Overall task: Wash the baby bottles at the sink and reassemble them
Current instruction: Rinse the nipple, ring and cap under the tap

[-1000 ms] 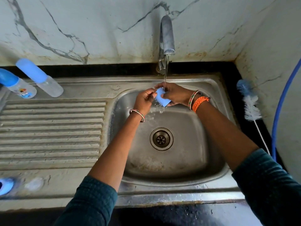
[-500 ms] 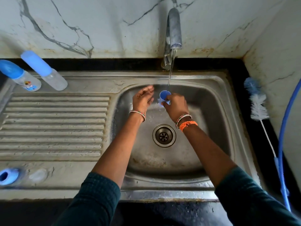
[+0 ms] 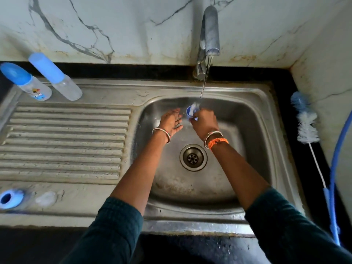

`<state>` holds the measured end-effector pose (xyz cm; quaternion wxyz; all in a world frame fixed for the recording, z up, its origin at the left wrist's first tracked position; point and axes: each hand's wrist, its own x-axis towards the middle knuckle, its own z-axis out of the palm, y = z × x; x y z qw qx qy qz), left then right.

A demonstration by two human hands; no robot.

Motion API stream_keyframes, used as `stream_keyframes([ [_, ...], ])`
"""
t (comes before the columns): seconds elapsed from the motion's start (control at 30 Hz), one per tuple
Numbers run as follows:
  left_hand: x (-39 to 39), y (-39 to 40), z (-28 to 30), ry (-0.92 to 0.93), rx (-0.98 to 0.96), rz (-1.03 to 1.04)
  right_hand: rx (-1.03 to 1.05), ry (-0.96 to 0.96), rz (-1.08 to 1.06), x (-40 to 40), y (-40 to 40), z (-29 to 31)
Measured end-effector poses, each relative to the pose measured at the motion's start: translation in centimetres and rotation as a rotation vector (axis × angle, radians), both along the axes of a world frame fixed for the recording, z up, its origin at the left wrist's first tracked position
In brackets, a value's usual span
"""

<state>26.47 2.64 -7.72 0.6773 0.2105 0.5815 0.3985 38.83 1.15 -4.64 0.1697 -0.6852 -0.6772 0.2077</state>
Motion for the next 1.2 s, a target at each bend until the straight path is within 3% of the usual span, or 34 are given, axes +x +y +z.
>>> stream_keyframes([
  [0.17,0.3,0.6,0.9,-0.162,-0.047,-0.021,0.173,0.119,-0.004,-0.4,0.1,1.6],
  [0.43,0.9,0.7,0.8,-0.201,-0.044,0.006,0.054,0.015,-0.017,0.3,0.2,1.2],
  [0.6,1.1,0.6,1.0,-0.303,-0.073,0.001,0.083,0.110,0.045,0.1,-0.2,1.0],
  [0.7,1.6,0.6,1.3,-0.202,-0.051,-0.096,0.012,-0.084,0.295,1.1,0.7,1.6],
  [0.8,1.7,1.2,1.8,-0.048,0.001,-0.187,0.178,-0.487,0.507,3.1,2.6,3.0],
  [0.9,3.0,2.3,2.6,-0.121,0.052,-0.026,0.261,-0.631,0.408,2.5,2.6,3.3],
  [0.93,3.8,2.5,2.8,-0.198,0.078,0.028,0.219,-0.577,0.284,1.5,2.4,3.0],
  [1.0,5.2,2.3,2.8,-0.336,0.110,0.107,0.007,-0.295,0.027,-0.7,2.5,3.0],
  [1.1,6.1,1.5,1.6,-0.312,0.153,0.132,-0.313,0.481,-0.267,-0.9,3.6,4.6],
  [1.13,6.0,1.3,1.4,-0.278,0.156,0.119,-0.329,0.588,-0.327,-0.4,3.8,4.5],
  [1.2,5.9,1.0,1.8,-0.241,0.152,0.046,-0.232,0.419,-0.303,0.1,3.7,4.6],
])
